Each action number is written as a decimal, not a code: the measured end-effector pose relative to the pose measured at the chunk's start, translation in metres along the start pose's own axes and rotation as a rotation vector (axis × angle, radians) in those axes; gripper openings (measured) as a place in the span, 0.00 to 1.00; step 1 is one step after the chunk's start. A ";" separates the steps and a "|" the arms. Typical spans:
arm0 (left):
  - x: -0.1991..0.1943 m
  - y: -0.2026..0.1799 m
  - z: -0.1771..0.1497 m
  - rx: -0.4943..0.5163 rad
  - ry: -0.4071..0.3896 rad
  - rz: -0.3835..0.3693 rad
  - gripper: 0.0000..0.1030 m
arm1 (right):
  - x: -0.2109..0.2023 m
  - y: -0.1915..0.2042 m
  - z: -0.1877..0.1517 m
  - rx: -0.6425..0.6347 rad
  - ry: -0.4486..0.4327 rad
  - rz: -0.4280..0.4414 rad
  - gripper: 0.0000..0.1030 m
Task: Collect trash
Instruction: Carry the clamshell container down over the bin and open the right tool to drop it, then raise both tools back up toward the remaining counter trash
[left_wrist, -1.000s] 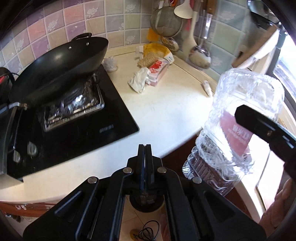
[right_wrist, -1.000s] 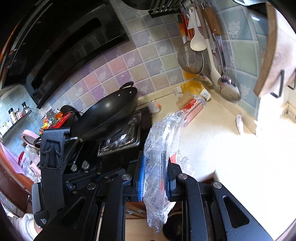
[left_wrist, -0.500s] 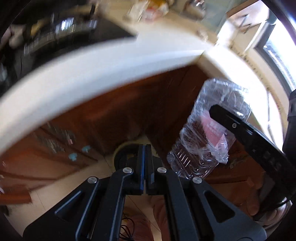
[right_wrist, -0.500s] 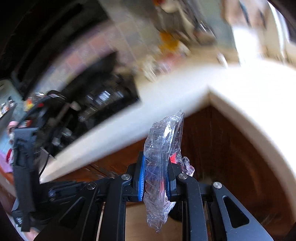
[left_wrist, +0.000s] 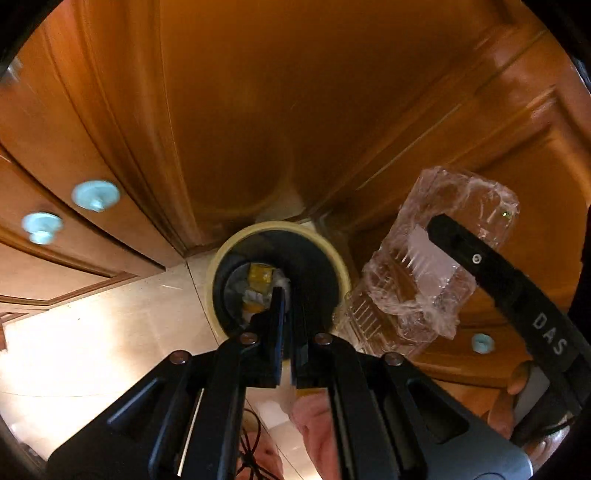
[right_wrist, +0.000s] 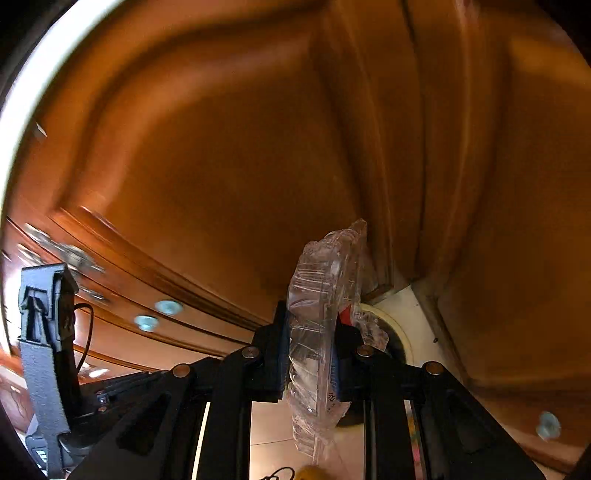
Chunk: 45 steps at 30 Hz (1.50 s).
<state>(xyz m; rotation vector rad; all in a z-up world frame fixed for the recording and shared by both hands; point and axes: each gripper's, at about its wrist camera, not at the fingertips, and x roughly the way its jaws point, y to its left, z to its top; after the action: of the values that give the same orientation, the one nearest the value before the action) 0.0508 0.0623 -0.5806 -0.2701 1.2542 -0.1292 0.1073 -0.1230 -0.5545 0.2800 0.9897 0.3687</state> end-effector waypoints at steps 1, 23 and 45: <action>0.016 0.004 -0.002 0.001 0.007 0.003 0.00 | 0.013 -0.002 -0.005 -0.005 0.005 0.001 0.17; 0.088 0.047 -0.033 -0.064 0.004 0.012 0.76 | 0.125 -0.042 -0.068 -0.030 0.206 -0.036 0.54; -0.197 -0.090 0.003 0.184 -0.210 0.095 0.76 | -0.153 0.022 0.060 -0.018 0.050 -0.119 0.54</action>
<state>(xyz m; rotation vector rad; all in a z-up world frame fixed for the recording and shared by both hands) -0.0030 0.0235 -0.3746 -0.0626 1.0364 -0.1303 0.0786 -0.1718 -0.3991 0.1950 1.0469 0.2770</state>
